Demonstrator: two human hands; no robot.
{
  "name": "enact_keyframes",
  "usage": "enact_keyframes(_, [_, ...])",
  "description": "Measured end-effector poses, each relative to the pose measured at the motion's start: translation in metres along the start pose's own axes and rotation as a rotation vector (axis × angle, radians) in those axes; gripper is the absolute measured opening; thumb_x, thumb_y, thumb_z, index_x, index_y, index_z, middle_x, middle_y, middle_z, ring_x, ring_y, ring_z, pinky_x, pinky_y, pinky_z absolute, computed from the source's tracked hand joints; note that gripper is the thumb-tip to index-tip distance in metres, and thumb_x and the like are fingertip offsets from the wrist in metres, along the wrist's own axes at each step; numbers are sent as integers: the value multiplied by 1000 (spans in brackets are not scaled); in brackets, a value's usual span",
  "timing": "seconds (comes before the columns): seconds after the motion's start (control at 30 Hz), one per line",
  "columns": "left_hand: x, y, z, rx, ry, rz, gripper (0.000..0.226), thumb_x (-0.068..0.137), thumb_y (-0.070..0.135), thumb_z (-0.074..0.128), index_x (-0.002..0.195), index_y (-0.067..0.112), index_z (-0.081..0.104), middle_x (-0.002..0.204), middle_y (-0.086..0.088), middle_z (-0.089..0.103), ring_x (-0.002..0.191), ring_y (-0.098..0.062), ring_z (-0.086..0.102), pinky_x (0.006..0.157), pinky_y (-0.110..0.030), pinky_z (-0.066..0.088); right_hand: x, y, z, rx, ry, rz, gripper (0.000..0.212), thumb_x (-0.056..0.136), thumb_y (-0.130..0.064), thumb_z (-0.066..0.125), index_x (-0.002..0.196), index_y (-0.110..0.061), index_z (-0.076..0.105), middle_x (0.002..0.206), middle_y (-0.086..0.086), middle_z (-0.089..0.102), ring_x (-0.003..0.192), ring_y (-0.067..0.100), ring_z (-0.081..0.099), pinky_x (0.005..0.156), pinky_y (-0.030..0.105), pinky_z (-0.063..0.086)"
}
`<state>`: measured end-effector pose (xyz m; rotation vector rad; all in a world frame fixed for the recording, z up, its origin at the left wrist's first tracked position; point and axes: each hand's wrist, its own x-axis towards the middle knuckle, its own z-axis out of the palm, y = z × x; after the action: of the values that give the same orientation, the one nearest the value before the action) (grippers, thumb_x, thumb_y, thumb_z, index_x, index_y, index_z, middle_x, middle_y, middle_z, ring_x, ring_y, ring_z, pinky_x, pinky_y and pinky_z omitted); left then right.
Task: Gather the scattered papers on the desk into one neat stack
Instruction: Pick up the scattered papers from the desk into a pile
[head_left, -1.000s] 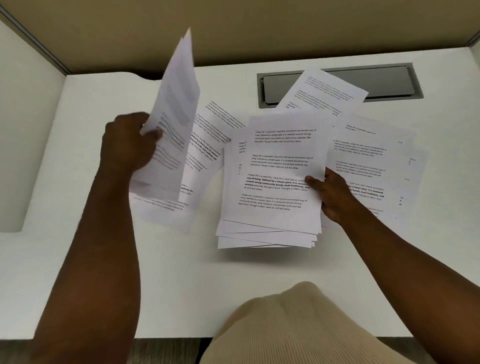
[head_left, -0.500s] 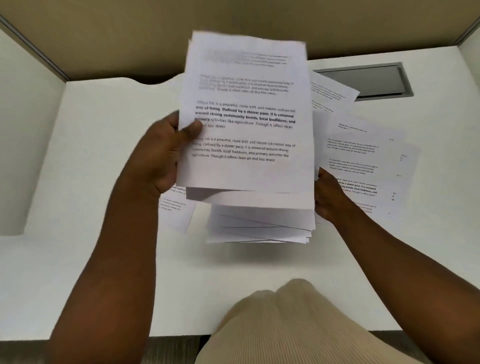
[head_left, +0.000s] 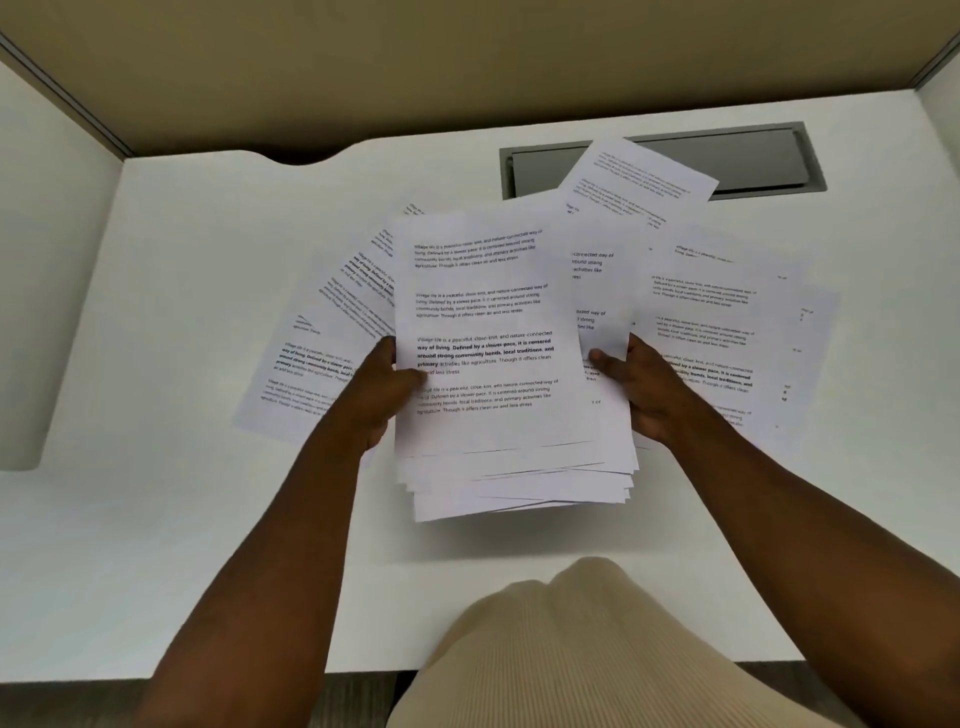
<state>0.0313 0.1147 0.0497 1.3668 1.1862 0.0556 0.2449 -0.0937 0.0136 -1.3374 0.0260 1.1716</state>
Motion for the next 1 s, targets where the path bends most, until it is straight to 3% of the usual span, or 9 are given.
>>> enact_keyframes(0.13, [3,-5,5,-244,-30,-70,70,92,2,62,146,28,26,125,-1,61,108,-17,61,95,-38,51,-3,-2,9,-24,-121,-10,42,93,-7,57,134,-15,52,125,7,66,111,26,65,88,43,56])
enact_keyframes(0.27, [7,-14,9,-276,56,-42,52,93,-4,57,141,13,43,132,-10,62,118,-28,61,104,-48,47,-2,0,11,-33,-77,17,39,96,-17,53,135,-20,52,125,3,67,110,22,65,89,42,56])
enact_keyframes(0.43, [7,-21,16,-254,81,-33,50,96,-5,52,139,19,43,124,-8,61,113,-27,61,100,-45,50,-2,3,14,-79,-48,76,25,96,-36,52,119,-30,60,108,-10,73,100,11,70,86,36,57])
enact_keyframes(0.57, [12,-26,20,-254,66,-48,51,95,-4,53,141,17,44,124,-5,62,109,-24,61,98,-41,51,0,14,10,-212,13,52,46,85,-14,70,129,-12,57,123,8,67,109,27,66,92,44,54])
enact_keyframes(0.67, [21,-27,16,-227,62,-66,44,94,3,58,136,17,50,127,-9,64,113,-27,62,100,-45,50,-1,11,9,-205,63,24,43,85,-6,69,127,-8,57,116,9,68,101,25,67,83,36,58])
enact_keyframes(0.8, [36,-22,-11,-210,169,-82,38,95,14,61,132,12,52,113,-12,66,92,-25,65,78,-34,54,2,6,3,-173,100,-17,42,85,-5,68,125,-10,57,116,9,68,103,26,66,83,35,58])
enact_keyframes(0.87, [48,-22,-31,-166,256,-75,42,92,14,66,132,9,53,106,-11,67,84,-23,64,74,-33,53,2,5,1,-150,121,-16,42,85,-5,68,125,-10,57,118,10,67,103,26,66,84,36,57])
enact_keyframes(0.93, [64,-23,-51,-64,336,-62,44,88,15,71,129,10,56,104,-12,69,89,-27,66,84,-38,54,3,4,-2,-111,126,-10,42,86,-4,67,126,-11,57,119,9,67,102,25,66,83,36,58])
enact_keyframes(1.0, [82,-21,-66,109,412,-46,44,83,21,73,125,12,61,113,-12,69,106,-31,65,100,-44,51,5,4,-4,-79,124,-4,42,86,-4,67,126,-11,57,119,10,67,103,26,66,83,38,57])
